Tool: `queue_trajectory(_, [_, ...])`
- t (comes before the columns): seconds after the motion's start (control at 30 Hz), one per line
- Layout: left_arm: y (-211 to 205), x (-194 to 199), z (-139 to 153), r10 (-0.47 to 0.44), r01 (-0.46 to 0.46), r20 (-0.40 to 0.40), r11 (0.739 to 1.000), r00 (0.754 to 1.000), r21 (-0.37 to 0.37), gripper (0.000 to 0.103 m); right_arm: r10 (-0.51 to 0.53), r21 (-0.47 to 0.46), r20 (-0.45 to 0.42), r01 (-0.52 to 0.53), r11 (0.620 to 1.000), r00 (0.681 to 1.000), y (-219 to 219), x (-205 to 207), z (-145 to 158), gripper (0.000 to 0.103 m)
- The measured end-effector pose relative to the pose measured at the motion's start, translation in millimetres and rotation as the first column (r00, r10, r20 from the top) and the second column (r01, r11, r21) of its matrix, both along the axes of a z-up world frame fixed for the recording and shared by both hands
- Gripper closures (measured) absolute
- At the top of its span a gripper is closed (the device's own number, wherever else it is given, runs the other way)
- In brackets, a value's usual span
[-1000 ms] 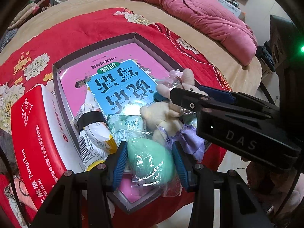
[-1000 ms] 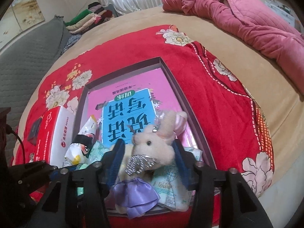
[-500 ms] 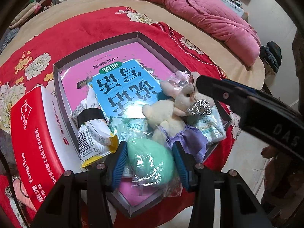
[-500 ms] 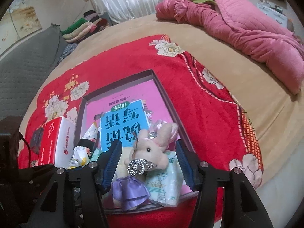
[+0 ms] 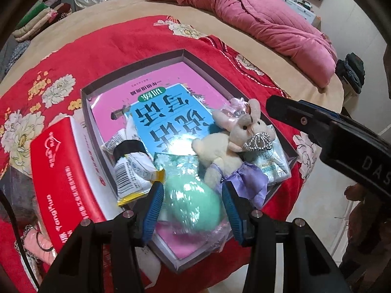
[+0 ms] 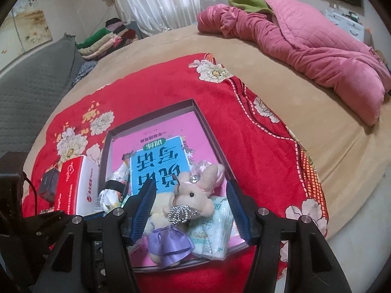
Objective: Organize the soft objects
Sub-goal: 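Open both tools to release the sponge and bunny into the tray, then withdraw both tools from the tray back toward the pile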
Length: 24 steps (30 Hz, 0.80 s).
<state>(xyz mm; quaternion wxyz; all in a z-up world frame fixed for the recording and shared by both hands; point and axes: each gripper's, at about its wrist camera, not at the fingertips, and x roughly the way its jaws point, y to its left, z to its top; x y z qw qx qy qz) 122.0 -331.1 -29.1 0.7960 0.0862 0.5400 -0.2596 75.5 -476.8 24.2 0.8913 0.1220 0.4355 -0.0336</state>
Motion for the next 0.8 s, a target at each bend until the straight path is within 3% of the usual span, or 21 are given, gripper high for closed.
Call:
queue_trajectory(0.33, [11,-5,16,0.001,0.000,0.023,1.000,1.000,-0.027,0.049,-0.011,-0.018,0.013,0.011,1.000,1.000,6,-5,11,0.040])
queue_trajectory(0.4, [15,-7,23,0.003,-0.002,0.032,0.999,0.999,-0.040,0.048,-0.016,-0.024,0.018,0.016,1.000,1.000,7,-7,14,0.028])
queue_trajectory(0.43, [17,-8,27,0.006,-0.004,0.037,0.999,0.999,-0.049,0.048,-0.018,-0.026,0.024,0.019,0.999,1.000,8,-7,15,0.027])
queue_trajectory(0.8, [37,-15,54,0.024,-0.018,0.077,0.996,0.997,-0.085,0.043,-0.023,-0.039,0.034,0.024,0.999,0.999,19,-10,25,0.027])
